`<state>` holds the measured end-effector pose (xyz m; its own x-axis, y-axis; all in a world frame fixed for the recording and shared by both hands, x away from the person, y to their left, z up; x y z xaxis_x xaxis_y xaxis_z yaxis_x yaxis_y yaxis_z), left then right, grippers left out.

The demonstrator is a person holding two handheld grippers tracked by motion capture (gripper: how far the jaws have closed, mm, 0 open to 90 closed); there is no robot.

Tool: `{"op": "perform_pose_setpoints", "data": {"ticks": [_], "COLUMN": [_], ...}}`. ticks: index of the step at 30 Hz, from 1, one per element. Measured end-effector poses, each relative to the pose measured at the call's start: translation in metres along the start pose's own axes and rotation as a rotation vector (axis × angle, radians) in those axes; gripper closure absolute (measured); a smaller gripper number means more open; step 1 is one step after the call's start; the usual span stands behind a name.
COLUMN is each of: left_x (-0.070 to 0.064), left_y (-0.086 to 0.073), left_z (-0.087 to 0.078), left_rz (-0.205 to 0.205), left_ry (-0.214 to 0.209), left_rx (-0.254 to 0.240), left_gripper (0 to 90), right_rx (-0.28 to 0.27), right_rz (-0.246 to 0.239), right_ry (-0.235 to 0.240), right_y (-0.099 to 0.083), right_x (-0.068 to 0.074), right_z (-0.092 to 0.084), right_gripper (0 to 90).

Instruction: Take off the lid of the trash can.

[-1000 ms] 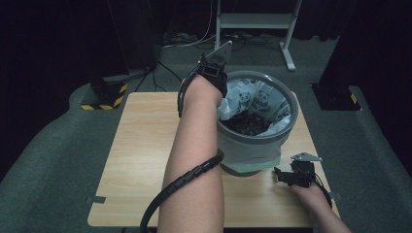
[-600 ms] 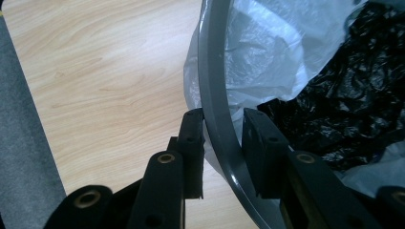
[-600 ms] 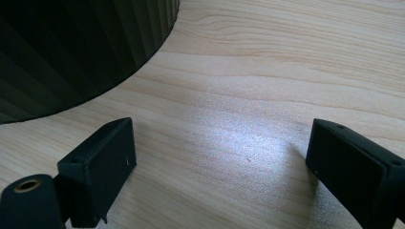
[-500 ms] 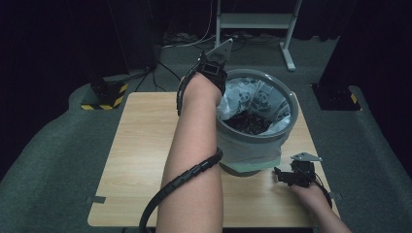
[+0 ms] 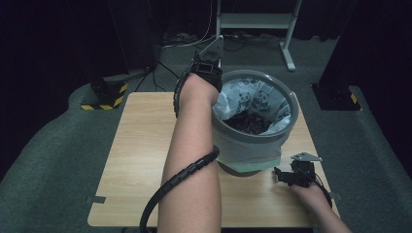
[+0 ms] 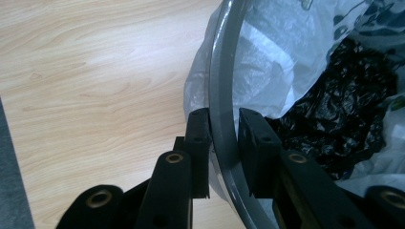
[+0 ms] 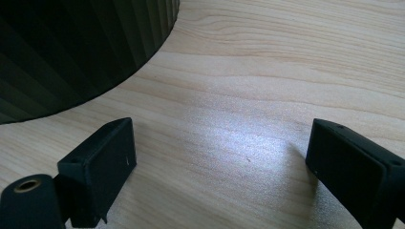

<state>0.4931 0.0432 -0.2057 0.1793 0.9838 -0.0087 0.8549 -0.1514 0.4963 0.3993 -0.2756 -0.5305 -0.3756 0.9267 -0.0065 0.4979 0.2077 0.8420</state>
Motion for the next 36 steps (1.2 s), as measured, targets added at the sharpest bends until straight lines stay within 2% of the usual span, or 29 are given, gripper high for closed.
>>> {"op": "perform_pose_setpoints", "data": {"ticks": [7,12,14,19,26,36], "left_x": [0.004,0.004,0.005,0.008,0.014,0.023], "left_y": [0.003,0.005,0.006,0.008,0.008,0.004], "left_z": [-0.006,-0.011,-0.012,-0.019,-0.027,-0.03], "left_rz": [-0.033,-0.029,-0.04,-0.066,-0.076,-0.067], "left_ry": [-0.033,-0.037,-0.045,-0.084,-0.088,-0.083], "left_rx": [-0.038,-0.068,-0.077,-0.098,-0.12,-0.111], "left_gripper": [77.2,78.4,78.7,78.8,79.0,78.9], "right_rx": [0.0,-0.001,-0.001,-0.001,-0.001,-0.001], "right_rz": [0.001,0.001,0.001,0.001,0.001,0.001], "right_ry": [0.0,-0.001,-0.001,-0.001,-0.001,-0.001], "right_y": [0.0,0.0,0.0,0.0,0.0,0.0], "right_x": [0.0,0.0,0.0,0.0,0.0,0.0], "right_z": [0.0,0.0,0.0,0.0,0.0,0.0], "right_gripper": [9.4,9.4,9.4,9.4,9.4,9.4]}}
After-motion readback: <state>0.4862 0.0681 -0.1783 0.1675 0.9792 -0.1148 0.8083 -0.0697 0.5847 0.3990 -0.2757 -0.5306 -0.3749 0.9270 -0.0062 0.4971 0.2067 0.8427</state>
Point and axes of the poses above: each handheld gripper's, and its own axes: z roughly forward along the jaws, y roughly out of its top, x roughly to its left, the point moved 1 cm from there along z, roughly forward along the jaws, and after that the axes turned 12 degrees about -x, right-handed, at the moved point
